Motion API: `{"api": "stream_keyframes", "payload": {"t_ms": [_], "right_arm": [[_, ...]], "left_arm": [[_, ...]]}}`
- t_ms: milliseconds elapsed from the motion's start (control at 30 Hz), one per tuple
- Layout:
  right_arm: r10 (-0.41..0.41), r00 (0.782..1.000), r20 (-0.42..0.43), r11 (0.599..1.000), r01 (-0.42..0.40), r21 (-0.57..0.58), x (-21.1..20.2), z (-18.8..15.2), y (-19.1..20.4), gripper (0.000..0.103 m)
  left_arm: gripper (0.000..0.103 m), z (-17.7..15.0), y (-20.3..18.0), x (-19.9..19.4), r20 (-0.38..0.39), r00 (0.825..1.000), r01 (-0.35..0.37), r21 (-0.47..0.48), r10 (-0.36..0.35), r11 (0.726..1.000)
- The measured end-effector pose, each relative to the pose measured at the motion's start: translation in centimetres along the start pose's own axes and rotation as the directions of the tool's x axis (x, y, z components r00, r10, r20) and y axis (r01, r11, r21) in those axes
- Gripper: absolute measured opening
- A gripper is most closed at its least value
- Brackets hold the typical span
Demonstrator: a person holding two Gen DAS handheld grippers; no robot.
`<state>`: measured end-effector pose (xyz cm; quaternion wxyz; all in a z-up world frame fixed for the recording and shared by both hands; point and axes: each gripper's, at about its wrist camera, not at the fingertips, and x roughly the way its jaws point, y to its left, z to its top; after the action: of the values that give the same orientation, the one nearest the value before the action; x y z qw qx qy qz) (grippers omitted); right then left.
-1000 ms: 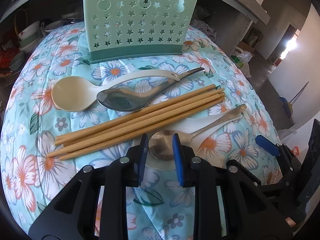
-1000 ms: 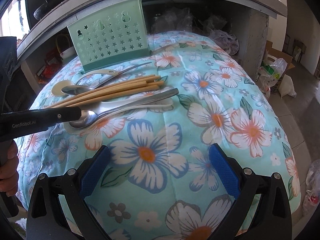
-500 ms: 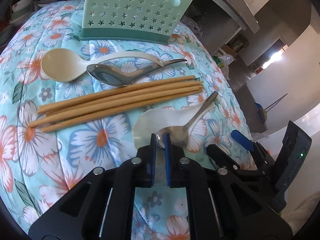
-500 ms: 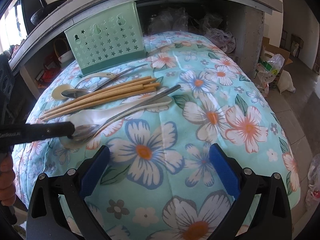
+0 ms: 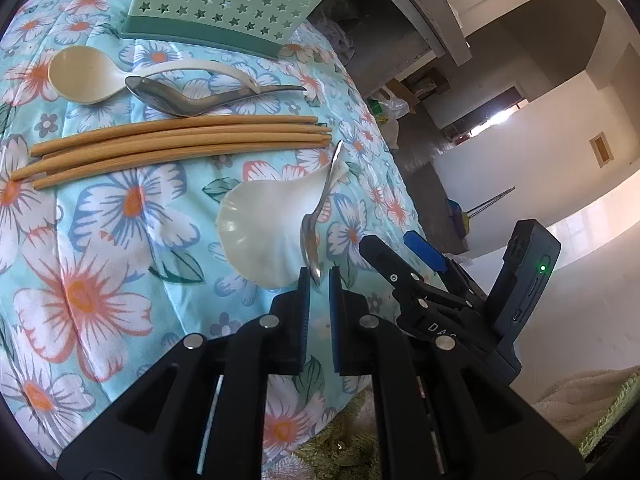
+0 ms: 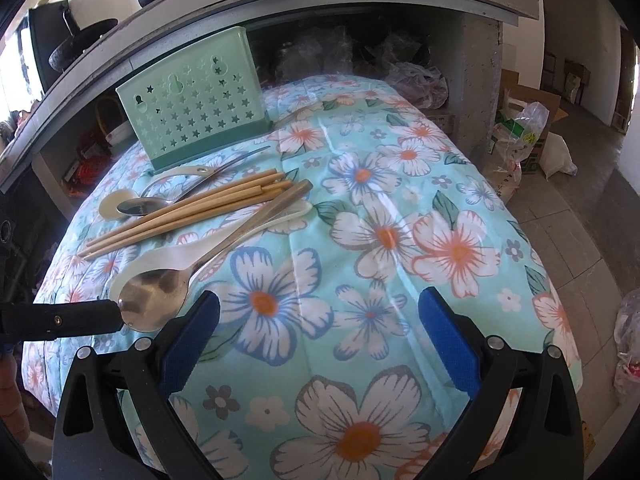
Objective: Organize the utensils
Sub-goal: 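Close the left gripper on the metal spoon handle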
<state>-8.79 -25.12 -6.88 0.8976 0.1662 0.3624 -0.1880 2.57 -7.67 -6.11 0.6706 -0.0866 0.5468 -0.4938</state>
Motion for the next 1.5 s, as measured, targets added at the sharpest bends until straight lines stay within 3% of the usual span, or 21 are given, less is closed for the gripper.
{"api": "stream_keyframes", "payload": {"t_ms": [400, 767, 900, 1000, 1067, 1167, 1233, 1367, 1500], "right_arm": [[-0.018, 1.0, 0.013, 0.999, 0.018, 0.034, -0.7, 0.0, -1.1, 0.097], [-0.007, 1.0, 0.009, 1.0, 0.006, 0.025, -0.7, -0.1, -0.5, 0.097], [-0.006, 1.0, 0.011, 1.0, 0.005, 0.029, -0.7, -0.1, -0.6, 0.097], [-0.006, 1.0, 0.01, 1.0, 0.006, 0.03, -0.7, -0.1, -0.6, 0.097], [-0.003, 1.0, 0.005, 0.999, 0.003, 0.032, -0.5, -0.1, -0.6, 0.097], [0.0, 1.0, 0.003, 1.0, 0.0, 0.027, -0.4, -0.1, -0.5, 0.097], [0.002, 1.0, 0.002, 1.0, -0.002, 0.024, -0.3, -0.1, -0.5, 0.097], [0.004, 1.0, -0.001, 1.0, -0.004, 0.021, -0.2, -0.1, -0.4, 0.097], [0.004, 1.0, -0.004, 1.0, -0.004, 0.02, -0.1, 0.0, -0.3, 0.097]], "left_arm": [[0.017, -0.3, 0.6, -0.1, 0.04, 0.999, 0.032, -0.079, -0.029, 0.996], [0.032, 1.6, 0.7, -0.9, 0.119, 0.992, 0.057, -0.077, -0.047, 0.995], [0.032, 2.2, 0.8, -0.7, 0.126, 0.992, 0.027, -0.093, -0.015, 0.995], [0.032, 2.3, 0.6, -0.9, 0.135, 0.987, -0.083, -0.066, 0.091, 0.994], [0.032, 2.3, -0.2, -0.9, 0.149, 0.961, -0.237, 0.009, 0.233, 0.972], [0.044, 2.2, -1.6, -0.4, 0.18, 0.902, -0.419, 0.139, 0.393, 0.897], [0.047, 2.2, -1.8, 0.2, 0.163, 0.893, -0.447, 0.201, 0.42, 0.872], [0.05, 2.5, -2.0, 1.9, 0.08, 0.903, -0.426, 0.289, 0.422, 0.857], [0.05, 2.7, -1.6, 3.2, 0.066, 0.867, -0.486, 0.339, 0.495, 0.806]]}}
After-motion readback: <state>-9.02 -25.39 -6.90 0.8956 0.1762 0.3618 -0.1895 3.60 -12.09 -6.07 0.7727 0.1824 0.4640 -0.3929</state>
